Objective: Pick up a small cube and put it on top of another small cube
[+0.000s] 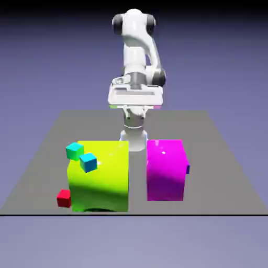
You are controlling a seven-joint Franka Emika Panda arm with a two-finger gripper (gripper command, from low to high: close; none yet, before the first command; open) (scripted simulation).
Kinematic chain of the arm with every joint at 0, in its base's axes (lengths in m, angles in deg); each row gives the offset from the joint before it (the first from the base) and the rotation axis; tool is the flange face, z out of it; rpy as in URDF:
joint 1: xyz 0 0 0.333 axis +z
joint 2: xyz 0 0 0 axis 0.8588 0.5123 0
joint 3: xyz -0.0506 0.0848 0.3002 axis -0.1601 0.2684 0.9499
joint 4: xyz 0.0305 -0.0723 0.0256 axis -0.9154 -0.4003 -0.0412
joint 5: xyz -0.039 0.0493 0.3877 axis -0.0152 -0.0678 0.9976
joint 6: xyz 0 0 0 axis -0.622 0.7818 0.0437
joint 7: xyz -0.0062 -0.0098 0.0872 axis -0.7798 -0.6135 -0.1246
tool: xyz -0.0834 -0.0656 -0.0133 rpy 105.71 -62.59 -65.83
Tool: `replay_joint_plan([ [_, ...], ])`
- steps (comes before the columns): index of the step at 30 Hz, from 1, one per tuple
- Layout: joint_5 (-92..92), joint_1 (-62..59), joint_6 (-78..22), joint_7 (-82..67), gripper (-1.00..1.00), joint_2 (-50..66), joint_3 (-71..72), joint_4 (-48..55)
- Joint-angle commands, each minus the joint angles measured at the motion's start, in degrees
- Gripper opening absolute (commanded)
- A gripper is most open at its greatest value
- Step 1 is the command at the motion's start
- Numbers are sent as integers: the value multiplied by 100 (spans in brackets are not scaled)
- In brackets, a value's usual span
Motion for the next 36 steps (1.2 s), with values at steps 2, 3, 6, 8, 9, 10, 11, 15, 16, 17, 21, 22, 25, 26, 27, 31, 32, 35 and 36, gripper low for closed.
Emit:
replay_joint_plan([
  [2,130,49,-269,239,0,416,-218,409],
  [3,196,73,-404,359,0,623,-326,613],
  [6,391,147,-807,717,0,1246,-653,1225],
  [8,521,196,-1077,957,0,1661,-870,1633],
  [9,586,220,-1211,1076,0,1869,-979,1837],
  [10,652,245,-1346,1196,0,2077,-1088,2041],
  [11,717,269,-1480,1315,0,2284,-1196,2246],
  [15,978,362,-2019,1794,0,3115,-1628,3062],
  [16,1051,344,-2157,1916,0,3323,-1712,3264],
  [17,1123,327,-2294,2039,0,3530,-1796,3467],
  [21,1414,257,-2845,2528,0,4361,-2132,4276],
  [22,1512,156,-3021,2637,0,4569,-2154,4460],
  [25,1848,-294,-3612,2940,0,5191,-2113,4981],
  [26,1961,-444,-3809,3042,0,5399,-2099,5155],
  [27,2073,-594,-4006,3143,0,5607,-2085,5329],
  [31,2425,-1366,-4579,3262,0,5995,-1703,5555],
  [32,2504,-1574,-4703,3267,0,6054,-1580,5571],
  [35,2743,-2197,-5076,3283,0,6230,-1209,5619],
  [36,2822,-2405,-5201,3288,0,6289,-1085,5635],
])
